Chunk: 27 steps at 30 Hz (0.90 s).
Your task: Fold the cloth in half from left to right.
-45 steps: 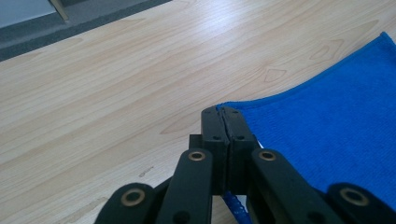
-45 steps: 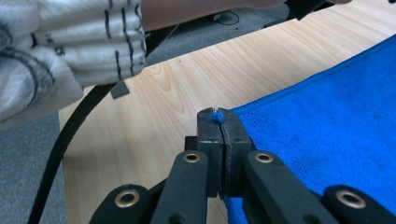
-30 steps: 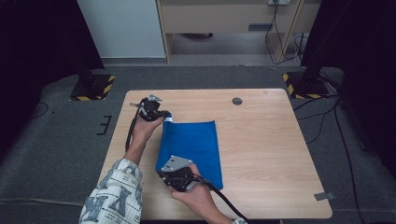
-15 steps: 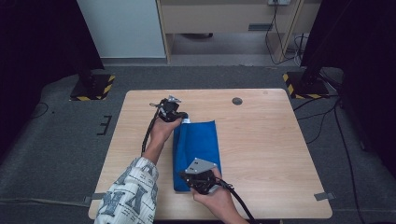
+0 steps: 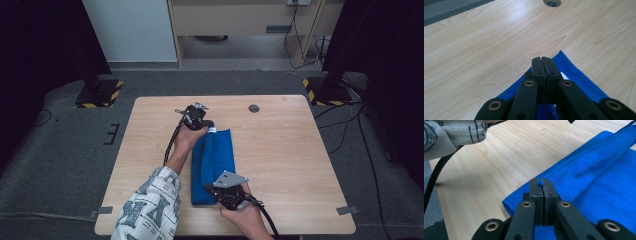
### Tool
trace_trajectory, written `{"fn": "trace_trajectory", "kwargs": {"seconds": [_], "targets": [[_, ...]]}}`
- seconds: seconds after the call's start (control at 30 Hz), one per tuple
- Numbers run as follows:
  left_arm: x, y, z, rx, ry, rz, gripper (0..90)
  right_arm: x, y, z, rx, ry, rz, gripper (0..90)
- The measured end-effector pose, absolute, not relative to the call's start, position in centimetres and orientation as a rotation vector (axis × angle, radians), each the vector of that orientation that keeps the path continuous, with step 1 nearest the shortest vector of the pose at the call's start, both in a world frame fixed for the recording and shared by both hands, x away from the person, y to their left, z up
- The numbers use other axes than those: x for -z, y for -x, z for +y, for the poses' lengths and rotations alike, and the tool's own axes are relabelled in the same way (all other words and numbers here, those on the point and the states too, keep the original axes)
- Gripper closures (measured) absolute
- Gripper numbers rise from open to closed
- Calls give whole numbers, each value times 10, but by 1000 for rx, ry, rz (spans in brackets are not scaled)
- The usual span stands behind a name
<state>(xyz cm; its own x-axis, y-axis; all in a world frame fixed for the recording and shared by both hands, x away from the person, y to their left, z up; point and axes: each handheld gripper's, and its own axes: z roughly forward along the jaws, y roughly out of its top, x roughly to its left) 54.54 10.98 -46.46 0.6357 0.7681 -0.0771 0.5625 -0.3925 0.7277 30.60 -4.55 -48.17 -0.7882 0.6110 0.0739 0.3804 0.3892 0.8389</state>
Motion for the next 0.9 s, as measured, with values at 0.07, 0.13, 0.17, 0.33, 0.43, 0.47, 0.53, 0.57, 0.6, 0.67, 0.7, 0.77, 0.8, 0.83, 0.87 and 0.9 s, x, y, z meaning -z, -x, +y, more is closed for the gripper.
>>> {"fn": "trace_trajectory", "kwargs": {"seconds": [0.07, 0.13, 0.17, 0.33, 0.43, 0.47, 0.53, 0.57, 0.6, 0.67, 0.7, 0.77, 0.8, 0.83, 0.87, 0.9], "targets": [[465, -545, 104, -345, -2110, 1027, 892, 482, -306, -48, -1348, -884, 2404, 888], [466, -545, 101, -344, -2115, 1022, 892, 483, -305, -51, -1351, -894, 2395, 888], [466, -546, 99, -342, -2121, 1020, 892, 484, -305, -52, -1350, -902, 2394, 888], [470, -547, 93, -338, -2135, 1018, 892, 489, -304, -59, -1331, -921, 2398, 887], [472, -548, 91, -336, -2133, 1025, 892, 489, -305, -60, -1328, -929, 2398, 886], [472, -549, 91, -338, -2136, 1024, 892, 489, -305, -61, -1326, -927, 2398, 886], [472, -549, 90, -339, -2131, 1026, 892, 488, -305, -62, -1328, -930, 2395, 886], [472, -549, 90, -338, -2128, 1028, 892, 488, -305, -62, -1326, -927, 2396, 886], [473, -549, 90, -338, -2129, 1027, 892, 488, -305, -63, -1325, -926, 2396, 886], [473, -550, 90, -338, -2129, 1028, 892, 488, -306, -63, -1317, -926, 2399, 885], [472, -550, 90, -339, -2128, 1029, 892, 489, -306, -63, -1314, -927, 2398, 885], [470, -549, 90, -340, -2119, 1029, 892, 488, -307, -64, -1314, -937, 2394, 885], [469, -549, 90, -343, -2115, 1027, 892, 487, -308, -65, -1315, -932, 2389, 885], [468, -549, 90, -345, -2112, 1025, 892, 486, -308, -66, -1316, -936, 2386, 885], [467, -549, 90, -346, -2106, 1026, 892, 485, -309, -67, -1313, -937, 2384, 885], [467, -549, 90, -342, -2104, 1027, 892, 485, -309, -68, -1309, -935, 2388, 885]]}}
